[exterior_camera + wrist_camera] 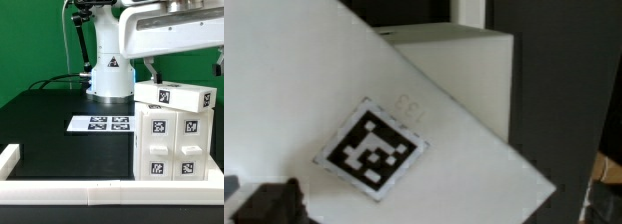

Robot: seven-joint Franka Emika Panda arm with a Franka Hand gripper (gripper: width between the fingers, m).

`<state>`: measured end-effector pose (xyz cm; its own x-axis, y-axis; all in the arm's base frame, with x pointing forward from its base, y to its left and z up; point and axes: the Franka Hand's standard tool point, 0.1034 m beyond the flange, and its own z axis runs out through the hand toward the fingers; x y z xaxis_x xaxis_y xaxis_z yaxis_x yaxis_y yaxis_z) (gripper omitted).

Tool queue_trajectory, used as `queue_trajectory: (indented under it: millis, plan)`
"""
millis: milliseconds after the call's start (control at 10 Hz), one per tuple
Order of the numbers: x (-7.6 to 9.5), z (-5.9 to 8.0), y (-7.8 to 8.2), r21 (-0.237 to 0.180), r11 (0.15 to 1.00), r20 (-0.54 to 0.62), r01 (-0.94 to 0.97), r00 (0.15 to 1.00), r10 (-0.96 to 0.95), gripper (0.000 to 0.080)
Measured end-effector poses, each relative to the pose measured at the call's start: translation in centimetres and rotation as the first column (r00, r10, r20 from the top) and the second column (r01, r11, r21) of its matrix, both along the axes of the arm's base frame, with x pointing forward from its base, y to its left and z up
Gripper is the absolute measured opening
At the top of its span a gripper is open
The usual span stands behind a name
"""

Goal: Assemble cabinet

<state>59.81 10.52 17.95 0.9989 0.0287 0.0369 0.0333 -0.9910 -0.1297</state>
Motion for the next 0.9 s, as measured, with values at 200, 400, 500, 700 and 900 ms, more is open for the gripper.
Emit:
queue_trajectory:
  millis: [200, 400, 500, 700, 900]
  plan:
    - [0.1, 0.0, -0.4, -0.005, 0.994, 0.015, -0.112, 0.994, 0.112, 0.0797]
    - [0.0, -0.4, -0.6, -0.016, 0.950, 0.034, -0.313, 0.949, 0.314, 0.0797]
    - [-0.1, -0.6, -0.6, -0.023, 0.921, 0.040, -0.389, 0.920, 0.390, 0.0797]
    - [-0.3, -0.9, -0.7, -0.033, 0.856, 0.051, -0.515, 0.855, 0.516, 0.0797]
    - [-0.4, -1.3, -1.3, -0.031, 0.849, 0.047, -0.528, 0.848, 0.529, 0.0797]
